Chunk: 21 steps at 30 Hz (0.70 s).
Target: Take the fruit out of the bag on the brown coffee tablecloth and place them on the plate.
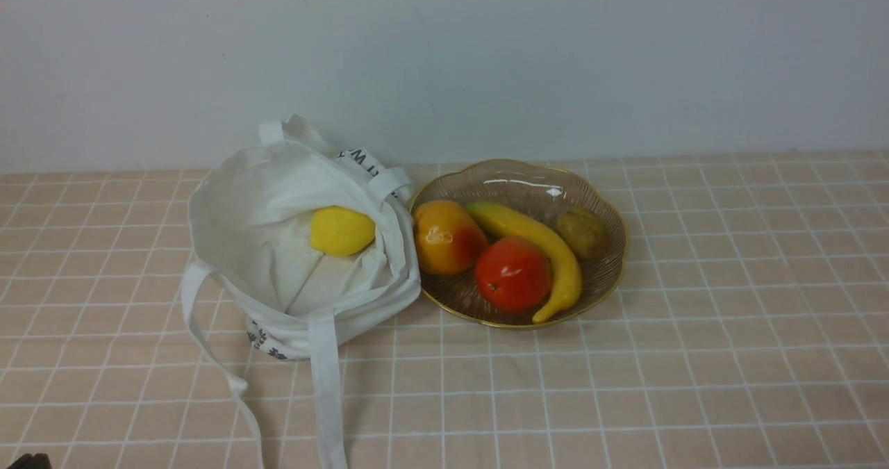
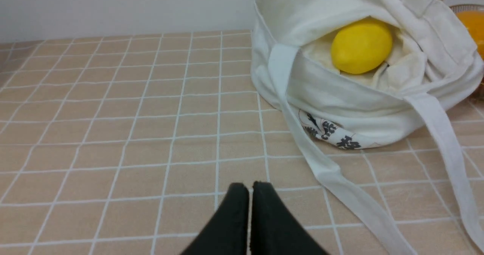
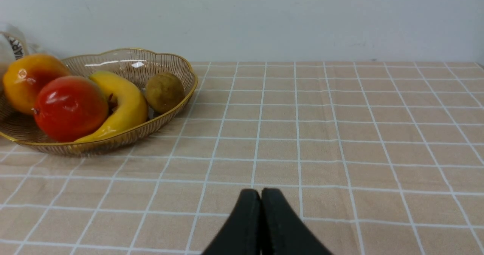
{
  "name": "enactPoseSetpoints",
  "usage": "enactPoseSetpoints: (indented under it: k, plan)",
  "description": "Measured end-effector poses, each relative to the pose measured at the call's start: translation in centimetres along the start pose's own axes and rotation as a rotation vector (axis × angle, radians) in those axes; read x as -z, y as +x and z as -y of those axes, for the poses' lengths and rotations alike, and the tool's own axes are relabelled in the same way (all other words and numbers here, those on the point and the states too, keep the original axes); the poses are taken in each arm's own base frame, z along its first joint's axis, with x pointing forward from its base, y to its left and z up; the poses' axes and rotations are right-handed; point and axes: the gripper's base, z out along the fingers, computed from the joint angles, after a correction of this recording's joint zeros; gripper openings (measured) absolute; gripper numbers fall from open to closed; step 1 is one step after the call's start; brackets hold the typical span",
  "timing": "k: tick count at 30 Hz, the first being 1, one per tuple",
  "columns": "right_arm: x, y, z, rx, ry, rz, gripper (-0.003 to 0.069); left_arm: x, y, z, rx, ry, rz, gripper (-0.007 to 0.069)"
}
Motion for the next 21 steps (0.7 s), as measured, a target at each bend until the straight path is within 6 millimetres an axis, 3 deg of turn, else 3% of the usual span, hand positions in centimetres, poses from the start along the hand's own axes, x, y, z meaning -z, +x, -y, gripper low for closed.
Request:
enactPoseSetpoints:
  k: [21]
  plan:
    - [0.0,0.0,0.0,0.0,0.0,0.0,-0.0014,0.0,0.39,0.21,0.024,0.036,-0.041,-0.0007]
